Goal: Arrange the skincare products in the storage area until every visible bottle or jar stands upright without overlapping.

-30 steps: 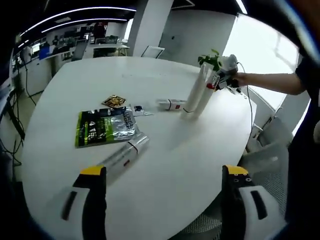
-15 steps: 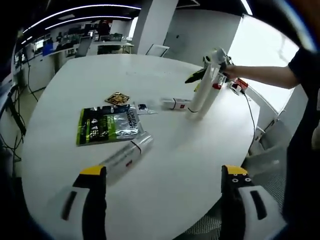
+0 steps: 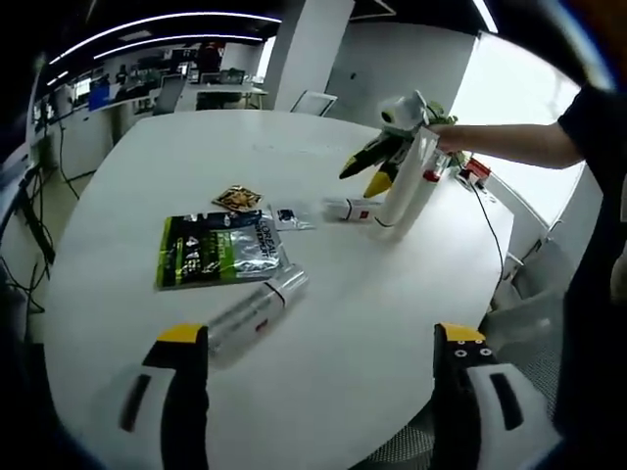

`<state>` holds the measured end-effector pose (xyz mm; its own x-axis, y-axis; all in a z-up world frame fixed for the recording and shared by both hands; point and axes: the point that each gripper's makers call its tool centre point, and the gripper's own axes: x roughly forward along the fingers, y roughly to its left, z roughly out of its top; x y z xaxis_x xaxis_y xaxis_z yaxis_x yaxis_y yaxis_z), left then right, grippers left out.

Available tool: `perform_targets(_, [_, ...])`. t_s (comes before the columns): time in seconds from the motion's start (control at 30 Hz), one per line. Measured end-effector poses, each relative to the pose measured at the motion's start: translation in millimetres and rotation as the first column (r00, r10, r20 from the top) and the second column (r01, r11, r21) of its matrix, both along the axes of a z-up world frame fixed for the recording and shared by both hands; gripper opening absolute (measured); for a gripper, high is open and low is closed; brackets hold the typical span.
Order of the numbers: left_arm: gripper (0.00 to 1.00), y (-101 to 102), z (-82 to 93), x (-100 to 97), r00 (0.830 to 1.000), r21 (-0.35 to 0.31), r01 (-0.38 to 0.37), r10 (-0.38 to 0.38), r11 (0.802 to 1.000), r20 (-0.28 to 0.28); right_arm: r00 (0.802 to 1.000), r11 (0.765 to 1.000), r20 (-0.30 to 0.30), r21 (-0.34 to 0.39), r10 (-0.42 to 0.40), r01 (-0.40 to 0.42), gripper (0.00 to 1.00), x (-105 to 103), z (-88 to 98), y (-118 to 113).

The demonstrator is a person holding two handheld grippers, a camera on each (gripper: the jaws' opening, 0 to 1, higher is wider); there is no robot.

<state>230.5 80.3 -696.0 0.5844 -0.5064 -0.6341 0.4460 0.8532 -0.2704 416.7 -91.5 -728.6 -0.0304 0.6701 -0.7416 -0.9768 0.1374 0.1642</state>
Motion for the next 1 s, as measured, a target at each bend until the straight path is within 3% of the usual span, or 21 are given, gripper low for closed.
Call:
perform_targets(0.23, [0.92,8.6,-3.9,-2.6,1.000,0.005,-0.020,0.020,1.000,-0.011,0.999,0.998,-0.020,-0.048,0.050,-0.051,0.45,-1.6,-21.7,0.9])
perform_targets(0.47, [0.92,8.2,-2.7,0.0,1.000,0.005,-0.020,0.020,1.000,-0.006,0.998,0.995,-0.012,-0.075,0.060,-0.060,0.42,2.6,-29.9,0.5])
perform_targets(0.63, [0.92,8.6,-4.1,1.8,1.000,0.004,-0.018,0.018,1.000,-0.009,0.997,0.993,0.026,-0.092,0.077,-0.075,0.34,11.7,-27.1,-0.3])
perform_targets(0.73, [0.92,7.4,-3.2,4.0,1.000,0.001,-0.015,0.015,1.000,-0.005,0.990,0.981,0.078,-0.165,0.118,-0.103,0.26,21.0,-34.4,-9.7])
perform_targets(1.0, [0.91,7.0,-5.6,5.2,1.000,0.006,-0.012,0.012,1.000,-0.010,0.976,0.967,0.111,-0.197,0.185,-0.161,0.23,21.4,-39.1,-2.9])
